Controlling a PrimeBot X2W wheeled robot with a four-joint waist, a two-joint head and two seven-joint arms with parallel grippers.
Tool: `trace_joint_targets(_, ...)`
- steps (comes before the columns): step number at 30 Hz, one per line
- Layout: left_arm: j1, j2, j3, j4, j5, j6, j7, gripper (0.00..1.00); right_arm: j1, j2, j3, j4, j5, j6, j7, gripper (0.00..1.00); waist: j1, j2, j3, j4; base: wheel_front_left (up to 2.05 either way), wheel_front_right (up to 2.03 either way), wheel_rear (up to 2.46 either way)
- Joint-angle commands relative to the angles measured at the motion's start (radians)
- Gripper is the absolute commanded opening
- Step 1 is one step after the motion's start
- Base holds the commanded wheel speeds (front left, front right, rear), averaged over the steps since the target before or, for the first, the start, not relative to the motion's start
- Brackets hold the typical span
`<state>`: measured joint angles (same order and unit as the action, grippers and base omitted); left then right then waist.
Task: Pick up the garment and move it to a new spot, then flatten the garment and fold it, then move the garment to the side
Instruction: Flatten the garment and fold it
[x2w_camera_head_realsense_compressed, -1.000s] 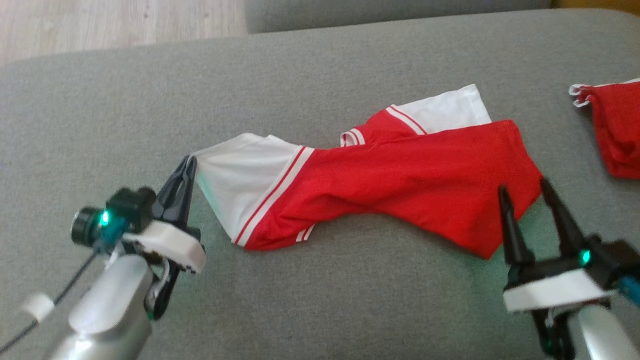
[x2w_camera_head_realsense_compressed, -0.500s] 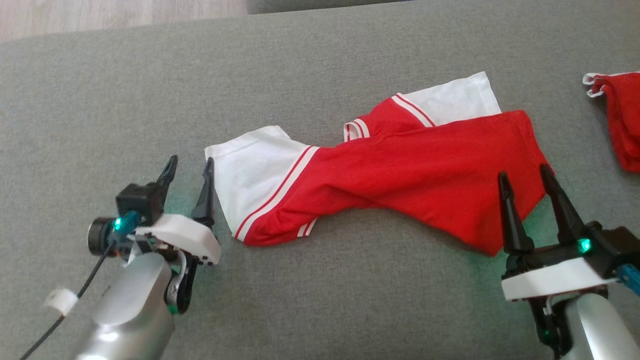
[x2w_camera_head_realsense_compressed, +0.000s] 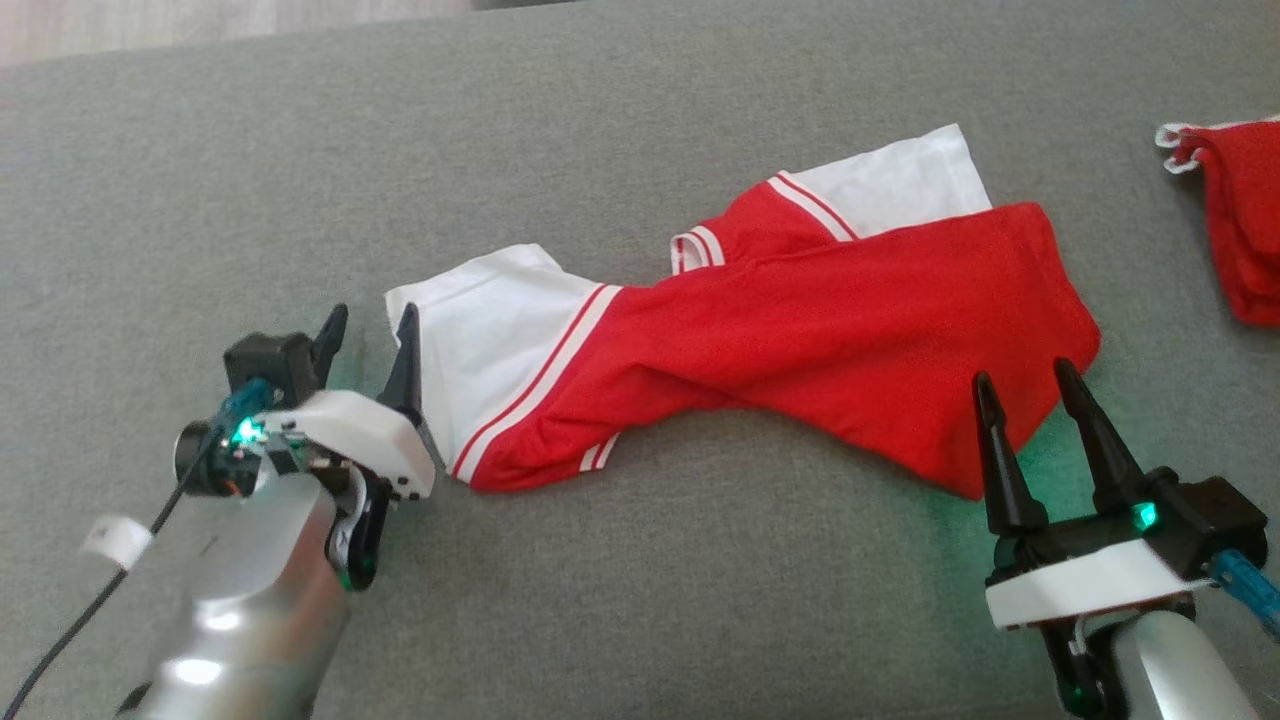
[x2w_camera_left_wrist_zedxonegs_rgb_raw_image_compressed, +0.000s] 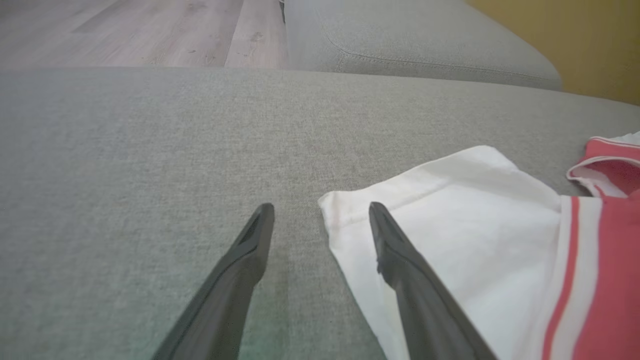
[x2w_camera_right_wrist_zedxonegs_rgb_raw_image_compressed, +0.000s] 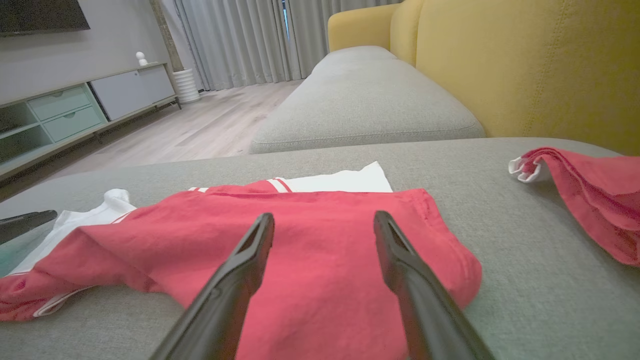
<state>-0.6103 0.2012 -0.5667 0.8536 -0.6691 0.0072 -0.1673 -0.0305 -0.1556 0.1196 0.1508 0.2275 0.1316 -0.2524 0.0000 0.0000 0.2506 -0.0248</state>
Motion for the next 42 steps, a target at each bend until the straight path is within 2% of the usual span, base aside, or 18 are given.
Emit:
trace_joint_targets(1, -0.046, 0.019, 0.022, -0.006, -0.006, -0.006, 0.000, 1.00, -0.018, -0.012, 0.019, -0.029, -0.004, -0.001, -0.009, 1.00, 0.0000, 0.0000, 0.004, -0.005, 0.00, 0.00, 0.00)
trace_joint_targets(6, -0.079, 0.016, 0.009, 0.053, -0.008, -0.031, 0.029, 1.00, -0.017, -0.012, 0.018, -0.028, -0.002, -0.001, -0.009, 1.00, 0.0000, 0.0000, 0.015, -0.016, 0.00, 0.00, 0.00)
trace_joint_targets(7, -0.083, 0.014, 0.007, 0.061, -0.010, -0.036, 0.031, 0.65, -0.016, -0.011, 0.017, -0.029, -0.002, -0.001, -0.009, 1.00, 0.0000, 0.0000, 0.016, -0.016, 0.00, 0.00, 0.00)
trace_joint_targets(9, -0.091, 0.012, 0.003, 0.076, -0.009, -0.040, 0.030, 0.38, -0.016, -0.011, 0.016, -0.030, -0.002, -0.001, -0.009, 1.00, 0.0000, 0.0000, 0.019, -0.018, 0.00, 0.00, 0.00)
trace_joint_targets(10, -0.093, 0.011, 0.002, 0.083, -0.008, -0.042, 0.027, 0.11, -0.016, -0.011, 0.016, -0.031, -0.003, -0.001, -0.009, 1.00, 0.0000, 0.0000, 0.020, -0.018, 0.00, 0.00, 0.00)
trace_joint_targets(11, -0.096, 0.010, 0.001, 0.089, -0.008, -0.045, 0.021, 0.00, -0.016, -0.011, 0.015, -0.031, -0.003, -0.001, -0.009, 1.00, 0.0000, 0.0000, 0.022, -0.018, 0.00, 0.00, 0.00)
trace_joint_targets(18, -0.122, 0.004, -0.006, 0.111, -0.004, -0.071, -0.027, 0.00, -0.031, -0.025, 0.010, -0.030, -0.005, -0.001, -0.009, 1.00, 0.0000, 0.0000, 0.034, -0.012, 0.00, 0.00, 0.00)
trace_joint_targets(23, -0.153, 0.018, -0.011, 0.095, 0.019, -0.078, -0.069, 0.00, -0.101, -0.082, 0.012, 0.022, 0.026, -0.001, -0.008, 1.00, 0.0000, 0.0000, 0.052, -0.011, 0.00, 0.00, 0.00)
trace_joint_targets(25, -0.164, 0.032, -0.014, 0.085, 0.035, -0.077, -0.078, 0.00, -0.162, -0.118, 0.014, 0.068, 0.050, -0.001, 0.039, 1.00, 0.0000, 0.0000, 0.060, -0.012, 0.00, 0.00, 0.00)
trace_joint_targets(31, -0.192, 0.052, -0.019, 0.048, 0.069, -0.062, -0.089, 0.00, -0.374, -0.233, 0.063, 0.178, 0.201, -0.001, 0.345, 1.00, 0.0000, 0.0000, 0.085, -0.002, 0.00, 0.00, 0.00)
trace_joint_targets(34, -0.199, 0.053, -0.022, 0.036, 0.079, -0.060, -0.091, 0.00, -0.454, -0.286, 0.089, 0.222, 0.247, -0.001, 0.456, 1.00, 0.0000, 0.0000, 0.096, 0.007, 0.00, 0.00, 0.00)
trace_joint_targets(38, -0.203, 0.053, -0.027, 0.026, 0.087, -0.058, -0.092, 0.00, -0.520, -0.315, 0.109, 0.293, 0.254, -0.001, 0.526, 1.00, 0.0000, 0.0000, 0.109, 0.020, 0.00, 0.00, 0.00)
trace_joint_targets(42, -0.205, 0.056, -0.030, 0.018, 0.093, -0.058, -0.093, 0.00, -0.564, -0.308, 0.124, 0.352, 0.247, -0.001, 0.527, 1.00, 0.0000, 0.0000, 0.120, 0.029, 0.00, 0.00, 0.00)
